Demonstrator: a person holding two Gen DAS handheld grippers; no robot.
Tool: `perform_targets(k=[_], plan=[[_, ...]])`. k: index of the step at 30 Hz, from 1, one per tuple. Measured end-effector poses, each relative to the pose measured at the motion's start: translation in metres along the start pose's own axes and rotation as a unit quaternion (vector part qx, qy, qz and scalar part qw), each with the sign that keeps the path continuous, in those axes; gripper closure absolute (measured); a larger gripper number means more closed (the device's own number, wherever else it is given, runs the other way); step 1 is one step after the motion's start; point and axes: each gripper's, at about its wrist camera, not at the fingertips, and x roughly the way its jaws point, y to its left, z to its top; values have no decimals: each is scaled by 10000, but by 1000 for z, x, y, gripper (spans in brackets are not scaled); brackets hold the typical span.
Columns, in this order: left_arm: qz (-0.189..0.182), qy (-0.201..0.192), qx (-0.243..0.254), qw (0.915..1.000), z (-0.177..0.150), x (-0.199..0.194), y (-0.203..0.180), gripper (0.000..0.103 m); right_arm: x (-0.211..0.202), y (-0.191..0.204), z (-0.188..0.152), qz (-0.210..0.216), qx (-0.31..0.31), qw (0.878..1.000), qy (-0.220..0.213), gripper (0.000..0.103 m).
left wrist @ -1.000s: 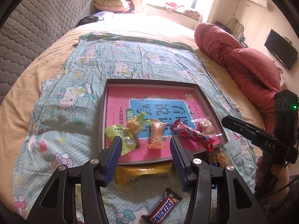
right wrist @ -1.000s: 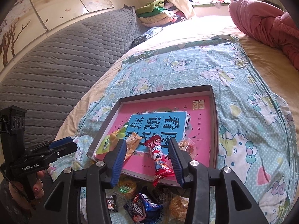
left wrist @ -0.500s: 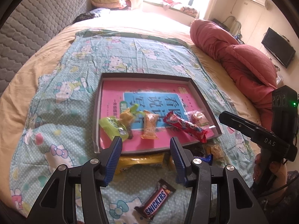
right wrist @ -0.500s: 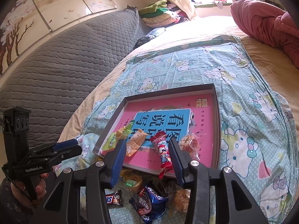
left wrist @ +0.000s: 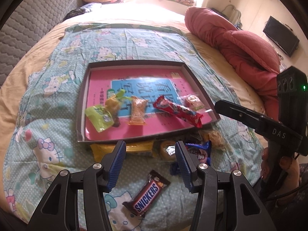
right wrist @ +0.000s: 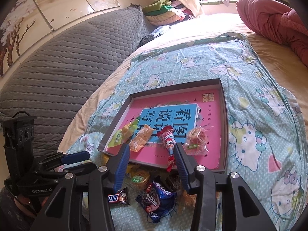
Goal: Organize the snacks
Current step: 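Withdraw both open tools from the box toward the remaining snack pile, then grasp the blue cookie packet with the right tool while the left grasps the round cracker packet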
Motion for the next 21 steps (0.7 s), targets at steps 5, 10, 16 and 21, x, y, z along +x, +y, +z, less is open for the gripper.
perform_targets(k=[5, 10, 16, 21], plan=[[-73, 105, 145, 9998, -5, 5, -8, 48, -4, -4, -3, -39, 108, 9999, -33, 54], [-149, 196, 210, 9995, -10, 9, -13, 48, -6, -6, -7, -93, 208, 9997, -37, 53], [-217, 283, 264, 9990, -15, 13, -18, 48, -7, -8, -14, -101, 319, 9994, 16, 53], [-264, 369, 315, 9985, -20, 16, -23, 48, -8, -6, -21, -116, 316, 9994, 72, 53]])
